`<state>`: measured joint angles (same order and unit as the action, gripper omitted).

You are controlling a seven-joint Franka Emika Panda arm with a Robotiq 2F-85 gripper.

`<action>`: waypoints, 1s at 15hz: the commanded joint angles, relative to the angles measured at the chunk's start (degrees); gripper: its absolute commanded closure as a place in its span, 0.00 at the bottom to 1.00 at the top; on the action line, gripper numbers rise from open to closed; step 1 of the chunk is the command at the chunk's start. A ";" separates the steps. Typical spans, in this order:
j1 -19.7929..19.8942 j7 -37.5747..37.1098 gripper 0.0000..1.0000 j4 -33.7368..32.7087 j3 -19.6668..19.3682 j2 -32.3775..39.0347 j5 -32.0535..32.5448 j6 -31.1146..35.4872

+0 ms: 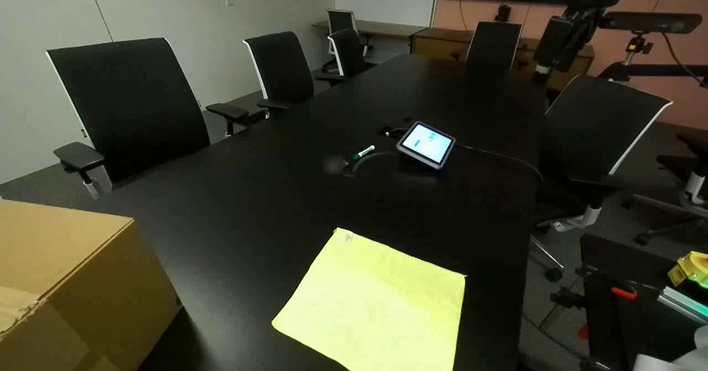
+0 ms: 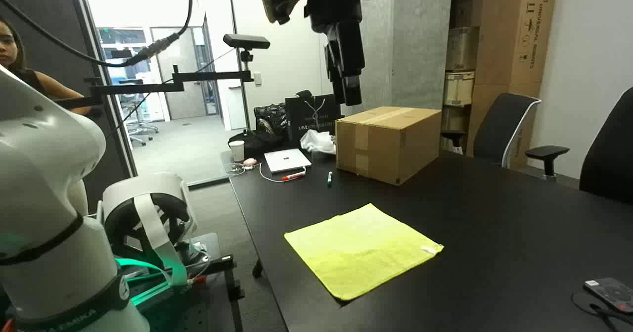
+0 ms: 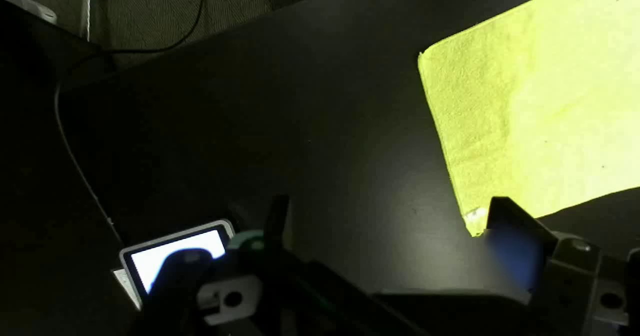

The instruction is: Fold the cloth

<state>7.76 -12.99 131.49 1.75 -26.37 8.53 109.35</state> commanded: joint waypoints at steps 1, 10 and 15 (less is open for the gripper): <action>-0.72 -0.23 0.00 -0.30 -0.61 0.04 0.29 -0.12; -0.65 -0.30 0.00 2.30 -1.32 4.33 0.17 4.53; -1.19 0.16 0.00 7.46 -2.28 13.57 -1.80 17.86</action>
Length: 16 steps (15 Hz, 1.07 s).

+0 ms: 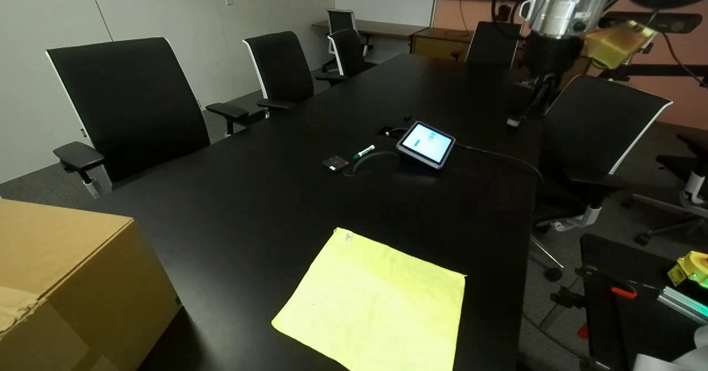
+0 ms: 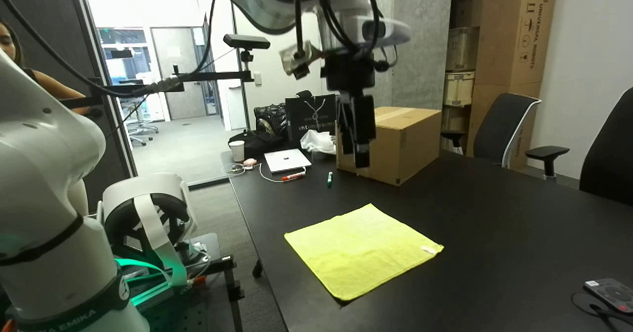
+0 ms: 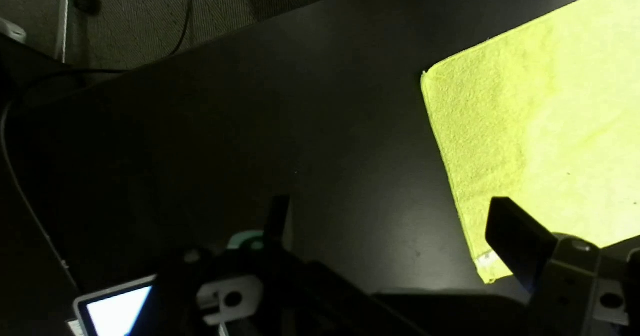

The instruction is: Fold the cloth

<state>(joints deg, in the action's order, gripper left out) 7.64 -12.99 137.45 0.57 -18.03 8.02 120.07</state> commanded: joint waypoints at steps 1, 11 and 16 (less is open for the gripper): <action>-1.28 0.77 0.00 2.45 -1.35 7.25 -1.87 10.53; -3.13 13.21 0.00 1.93 -0.95 28.63 -16.36 29.99; -2.81 14.40 0.00 -2.78 0.83 37.69 -20.37 27.96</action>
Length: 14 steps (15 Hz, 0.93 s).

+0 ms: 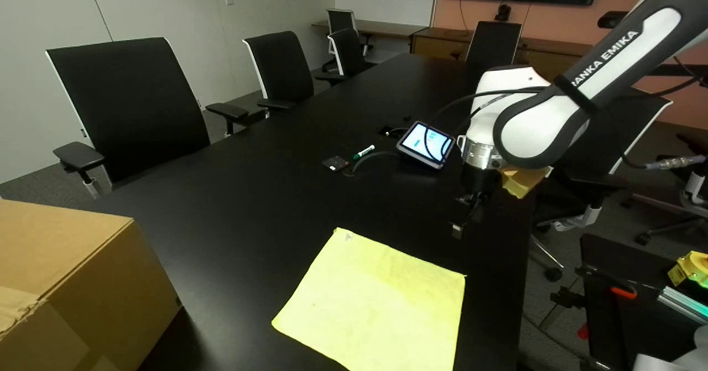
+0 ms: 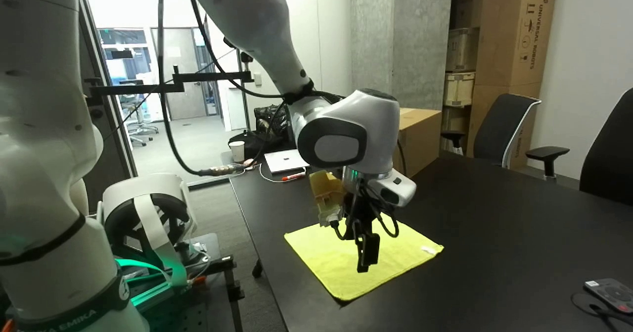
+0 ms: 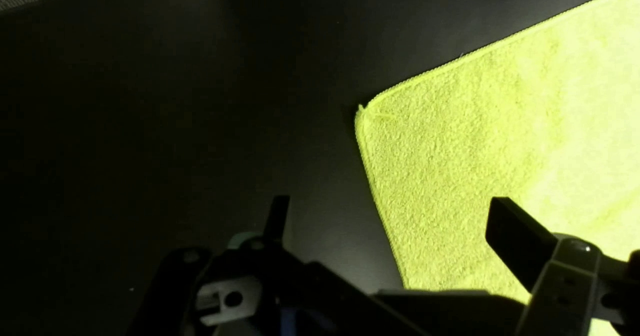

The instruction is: Fold the cloth

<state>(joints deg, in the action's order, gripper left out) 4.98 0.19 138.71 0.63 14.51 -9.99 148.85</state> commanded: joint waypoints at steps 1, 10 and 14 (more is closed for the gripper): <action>-0.12 1.00 0.00 -4.91 1.08 6.64 -2.53 -0.92; 2.04 2.01 0.00 -9.79 4.13 17.10 -7.11 -0.23; 2.34 1.89 0.00 -11.52 4.49 20.43 -6.65 -0.87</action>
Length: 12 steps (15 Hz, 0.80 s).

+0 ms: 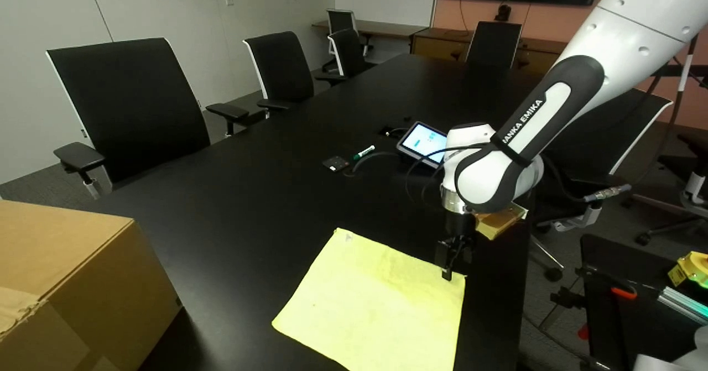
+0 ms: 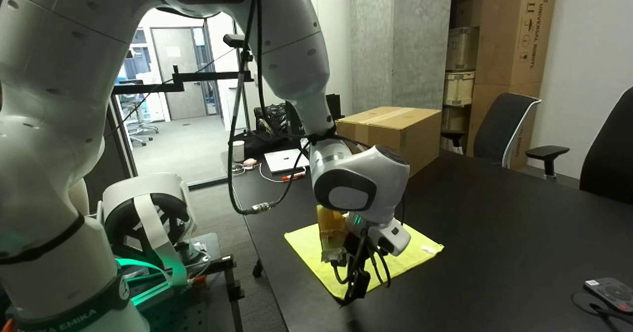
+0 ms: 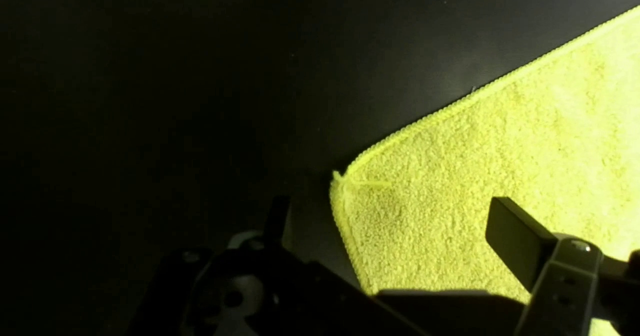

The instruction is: Fold the cloth

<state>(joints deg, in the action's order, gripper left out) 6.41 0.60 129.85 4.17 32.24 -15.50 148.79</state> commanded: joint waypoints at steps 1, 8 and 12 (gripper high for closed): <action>0.69 1.24 0.00 -3.41 0.84 3.69 -0.71 -0.96; 0.04 -0.26 0.00 -7.03 -0.05 7.67 0.25 -1.34; -0.06 -0.56 0.00 -7.86 -0.06 7.76 0.03 -2.00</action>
<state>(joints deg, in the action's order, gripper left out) 6.50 0.49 124.28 4.21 38.73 -15.48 147.65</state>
